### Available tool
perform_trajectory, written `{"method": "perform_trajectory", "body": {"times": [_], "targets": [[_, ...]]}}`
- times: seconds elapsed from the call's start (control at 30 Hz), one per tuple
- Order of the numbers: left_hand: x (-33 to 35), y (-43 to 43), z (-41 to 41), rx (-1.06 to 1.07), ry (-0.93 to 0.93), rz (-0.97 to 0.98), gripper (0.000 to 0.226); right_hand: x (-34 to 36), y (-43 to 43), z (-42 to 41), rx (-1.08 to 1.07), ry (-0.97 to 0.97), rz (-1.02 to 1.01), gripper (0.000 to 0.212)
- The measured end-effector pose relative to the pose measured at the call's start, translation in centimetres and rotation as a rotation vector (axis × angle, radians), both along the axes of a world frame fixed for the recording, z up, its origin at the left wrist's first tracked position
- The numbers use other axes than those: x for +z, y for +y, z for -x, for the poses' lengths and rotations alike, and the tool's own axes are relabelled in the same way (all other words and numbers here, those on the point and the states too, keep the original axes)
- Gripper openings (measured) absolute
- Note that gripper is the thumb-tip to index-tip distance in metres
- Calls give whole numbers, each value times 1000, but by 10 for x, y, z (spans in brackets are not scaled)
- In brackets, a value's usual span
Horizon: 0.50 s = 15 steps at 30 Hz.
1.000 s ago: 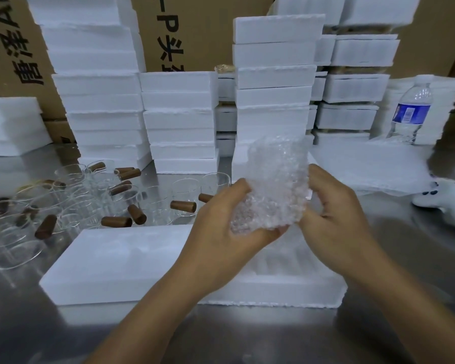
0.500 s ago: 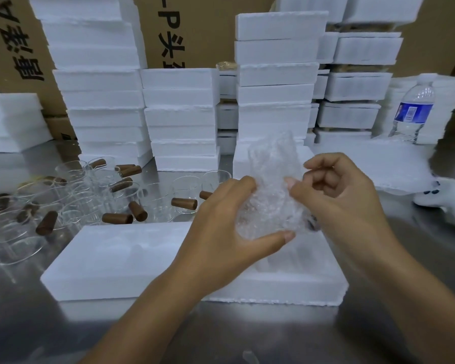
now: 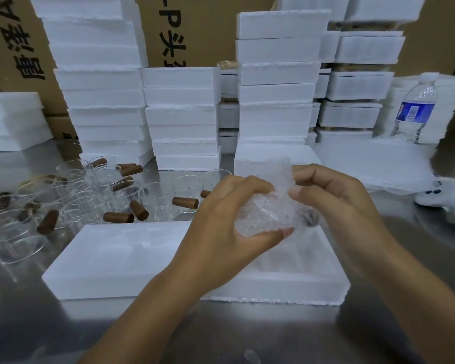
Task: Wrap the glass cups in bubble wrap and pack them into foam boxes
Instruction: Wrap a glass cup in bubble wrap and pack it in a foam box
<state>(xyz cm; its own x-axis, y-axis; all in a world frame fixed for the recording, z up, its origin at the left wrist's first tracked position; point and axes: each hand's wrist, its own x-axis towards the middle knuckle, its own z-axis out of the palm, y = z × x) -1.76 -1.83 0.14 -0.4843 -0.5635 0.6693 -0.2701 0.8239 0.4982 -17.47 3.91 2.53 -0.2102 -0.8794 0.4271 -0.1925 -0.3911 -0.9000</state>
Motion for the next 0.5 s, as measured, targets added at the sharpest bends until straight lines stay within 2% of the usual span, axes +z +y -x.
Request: {"method": "perform_trajectory", "body": {"times": [0.13,0.3,0.4,0.5], "targets": [[1,0,0,6,57,-85,40,-1,1,-11,-89,223,131,16],[8,5,1,-81,198,-248,68,-8,0,-15,-181,587,209,34],[9,7,-1,-92,181,-181,64,-11,-1,-17,-204,759,317,60],[10,10,-1,-87,185,-178,62,-9,-2,-17,-280,859,450,65]]}}
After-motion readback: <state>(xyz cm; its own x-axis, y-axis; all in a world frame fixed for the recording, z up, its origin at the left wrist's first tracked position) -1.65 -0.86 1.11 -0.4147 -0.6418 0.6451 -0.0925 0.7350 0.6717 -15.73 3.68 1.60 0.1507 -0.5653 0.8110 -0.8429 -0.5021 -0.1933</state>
